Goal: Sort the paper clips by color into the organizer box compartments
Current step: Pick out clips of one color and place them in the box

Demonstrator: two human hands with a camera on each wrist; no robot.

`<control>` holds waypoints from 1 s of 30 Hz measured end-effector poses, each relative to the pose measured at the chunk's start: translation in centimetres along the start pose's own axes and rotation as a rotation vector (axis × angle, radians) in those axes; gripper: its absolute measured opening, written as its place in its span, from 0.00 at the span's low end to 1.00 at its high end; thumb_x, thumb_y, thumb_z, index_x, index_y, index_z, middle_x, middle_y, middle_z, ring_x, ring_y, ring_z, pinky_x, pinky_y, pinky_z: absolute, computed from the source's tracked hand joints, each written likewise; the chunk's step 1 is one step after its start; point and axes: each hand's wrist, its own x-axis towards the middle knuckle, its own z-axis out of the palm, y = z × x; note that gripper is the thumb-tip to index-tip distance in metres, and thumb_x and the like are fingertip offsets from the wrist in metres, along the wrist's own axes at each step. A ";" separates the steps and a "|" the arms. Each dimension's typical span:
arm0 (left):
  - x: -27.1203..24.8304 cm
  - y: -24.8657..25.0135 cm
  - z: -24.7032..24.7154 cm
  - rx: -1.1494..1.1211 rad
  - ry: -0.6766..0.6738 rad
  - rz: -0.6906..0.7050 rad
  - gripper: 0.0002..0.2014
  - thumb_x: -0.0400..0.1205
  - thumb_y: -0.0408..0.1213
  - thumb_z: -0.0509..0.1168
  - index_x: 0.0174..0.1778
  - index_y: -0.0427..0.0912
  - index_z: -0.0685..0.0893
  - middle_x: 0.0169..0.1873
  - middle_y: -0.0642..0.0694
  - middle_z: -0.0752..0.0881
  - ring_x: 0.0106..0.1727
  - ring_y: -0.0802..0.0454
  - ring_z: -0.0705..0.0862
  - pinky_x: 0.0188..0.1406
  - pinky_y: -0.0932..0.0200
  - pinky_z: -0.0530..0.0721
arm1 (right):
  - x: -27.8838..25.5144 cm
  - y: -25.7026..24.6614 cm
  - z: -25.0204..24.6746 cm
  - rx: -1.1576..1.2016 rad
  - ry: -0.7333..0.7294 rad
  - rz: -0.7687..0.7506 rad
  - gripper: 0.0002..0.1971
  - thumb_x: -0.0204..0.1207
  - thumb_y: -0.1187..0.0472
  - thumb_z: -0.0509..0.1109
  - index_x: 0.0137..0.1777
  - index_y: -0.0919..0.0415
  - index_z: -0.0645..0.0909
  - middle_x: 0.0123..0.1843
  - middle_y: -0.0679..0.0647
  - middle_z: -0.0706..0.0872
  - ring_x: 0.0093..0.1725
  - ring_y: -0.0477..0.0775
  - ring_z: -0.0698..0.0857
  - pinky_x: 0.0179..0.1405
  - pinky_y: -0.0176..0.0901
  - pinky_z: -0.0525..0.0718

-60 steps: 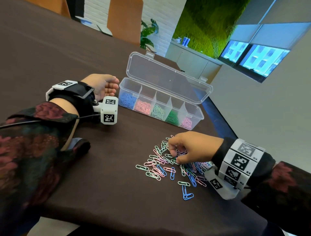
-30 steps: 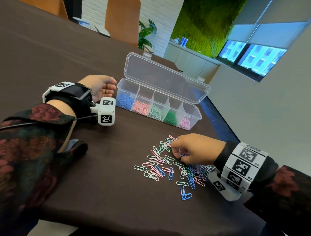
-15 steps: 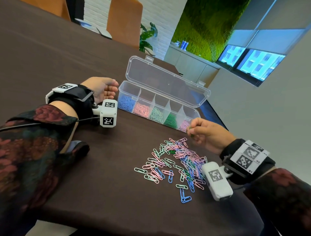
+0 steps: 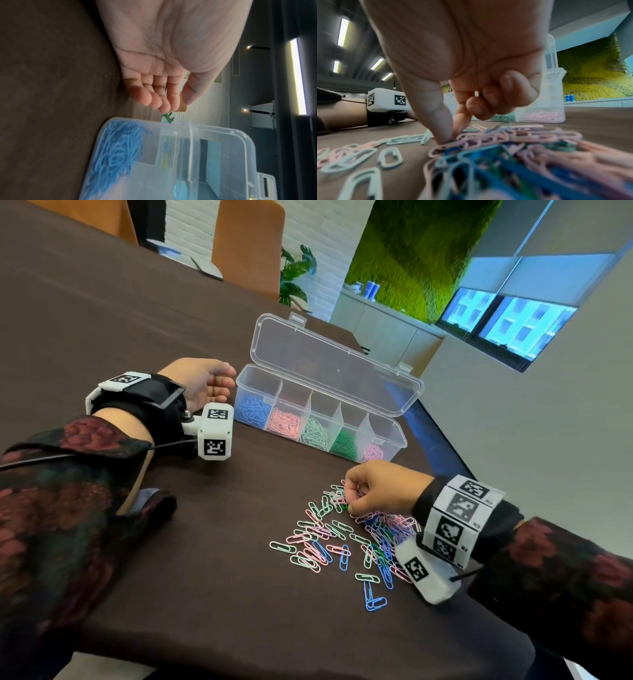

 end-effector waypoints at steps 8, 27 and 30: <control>-0.2 0.1 0.1 -0.014 0.002 -0.006 0.10 0.85 0.37 0.58 0.39 0.42 0.79 0.29 0.49 0.78 0.24 0.59 0.75 0.20 0.70 0.77 | -0.2 -0.1 0.5 -0.174 0.085 -0.063 0.06 0.74 0.58 0.73 0.44 0.51 0.77 0.33 0.41 0.71 0.31 0.37 0.69 0.28 0.30 0.63; -0.5 0.1 0.3 -0.005 0.003 -0.006 0.08 0.85 0.37 0.59 0.40 0.42 0.79 0.31 0.49 0.77 0.28 0.57 0.74 0.19 0.71 0.77 | -0.7 1.5 -0.8 0.623 0.225 0.021 0.13 0.76 0.73 0.64 0.33 0.58 0.70 0.39 0.60 0.86 0.30 0.42 0.81 0.23 0.28 0.73; -0.5 0.1 0.2 -0.002 0.001 -0.008 0.09 0.85 0.37 0.58 0.40 0.42 0.79 0.31 0.49 0.77 0.28 0.57 0.74 0.20 0.71 0.77 | -0.9 2.5 -0.2 1.102 0.280 0.017 0.15 0.74 0.81 0.60 0.35 0.60 0.69 0.33 0.61 0.82 0.20 0.43 0.71 0.18 0.30 0.67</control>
